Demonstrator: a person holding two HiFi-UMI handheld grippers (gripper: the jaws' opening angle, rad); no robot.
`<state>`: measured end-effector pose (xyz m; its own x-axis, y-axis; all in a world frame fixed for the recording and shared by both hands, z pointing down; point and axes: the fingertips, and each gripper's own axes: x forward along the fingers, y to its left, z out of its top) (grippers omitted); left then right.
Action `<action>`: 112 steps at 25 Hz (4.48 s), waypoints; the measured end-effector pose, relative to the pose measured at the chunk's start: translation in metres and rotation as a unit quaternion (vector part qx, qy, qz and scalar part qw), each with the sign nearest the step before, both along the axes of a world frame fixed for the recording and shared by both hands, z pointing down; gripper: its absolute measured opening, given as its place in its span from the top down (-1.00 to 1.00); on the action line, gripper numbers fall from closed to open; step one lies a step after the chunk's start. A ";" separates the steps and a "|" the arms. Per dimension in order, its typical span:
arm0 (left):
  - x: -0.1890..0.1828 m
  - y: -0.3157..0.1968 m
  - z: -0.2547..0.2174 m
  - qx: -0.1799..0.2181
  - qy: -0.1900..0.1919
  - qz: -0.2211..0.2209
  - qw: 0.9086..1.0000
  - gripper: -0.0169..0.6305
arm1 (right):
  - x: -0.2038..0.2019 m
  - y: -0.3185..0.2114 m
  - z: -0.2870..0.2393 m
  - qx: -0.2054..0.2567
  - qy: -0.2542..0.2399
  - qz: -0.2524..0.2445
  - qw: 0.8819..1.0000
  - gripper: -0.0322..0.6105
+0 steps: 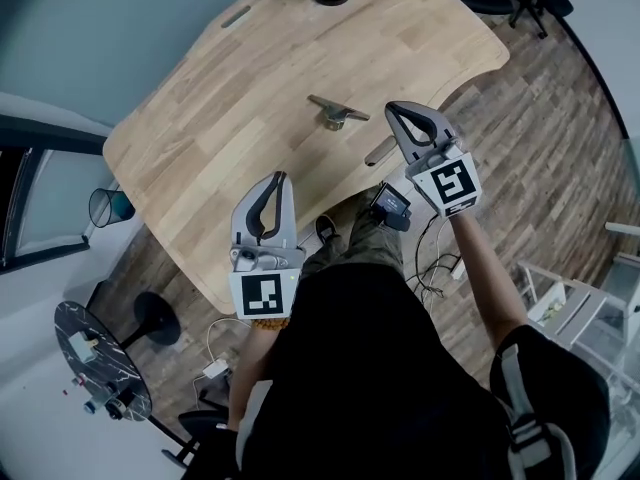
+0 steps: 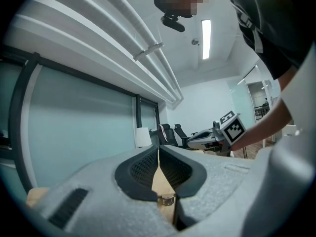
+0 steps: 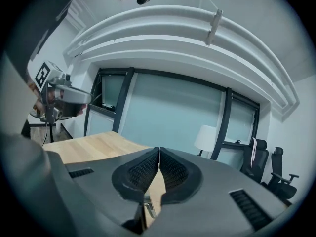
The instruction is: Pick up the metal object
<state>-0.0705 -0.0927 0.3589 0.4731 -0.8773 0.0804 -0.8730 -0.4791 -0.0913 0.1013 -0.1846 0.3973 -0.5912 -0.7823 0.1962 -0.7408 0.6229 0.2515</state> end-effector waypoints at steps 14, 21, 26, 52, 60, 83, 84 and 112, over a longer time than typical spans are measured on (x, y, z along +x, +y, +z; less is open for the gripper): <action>-0.016 0.001 0.021 -0.018 0.002 -0.038 0.999 0.88 | -0.011 -0.027 0.093 -0.008 0.123 -0.056 0.991 0.89; -0.020 0.002 0.027 -0.025 0.002 -0.047 0.999 0.88 | -0.011 -0.041 0.126 -0.016 0.142 -0.067 0.987 0.89; -0.020 0.002 0.033 -0.032 -0.001 -0.052 0.998 0.88 | -0.011 -0.048 0.162 -0.036 0.170 -0.078 0.982 0.89; -0.016 0.003 0.043 -0.052 -0.014 -0.077 0.996 0.88 | 0.012 -0.062 0.288 -0.156 0.263 -0.118 0.945 0.75; -0.026 0.004 0.044 -0.051 -0.015 -0.092 0.994 0.88 | 0.011 -0.066 0.309 -0.183 0.278 -0.119 0.935 0.72; -0.026 0.001 0.046 -0.052 -0.019 -0.096 0.994 0.88 | 0.005 -0.072 0.319 -0.242 0.262 -0.123 0.926 0.80; -0.026 0.001 0.046 -0.052 -0.020 -0.096 0.994 0.88 | 0.005 -0.072 0.319 -0.242 0.265 -0.123 0.925 0.80; -0.039 0.000 0.041 -0.040 -0.012 -0.099 0.994 0.88 | -0.003 -0.062 0.313 -0.261 0.268 -0.105 0.921 0.89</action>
<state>-0.1099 -0.0931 0.3999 0.2883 -0.9435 0.1633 -0.9491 -0.3042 -0.0819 0.0987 -0.2469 0.7107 -0.4280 -0.3777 0.8211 -0.4462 0.8783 0.1714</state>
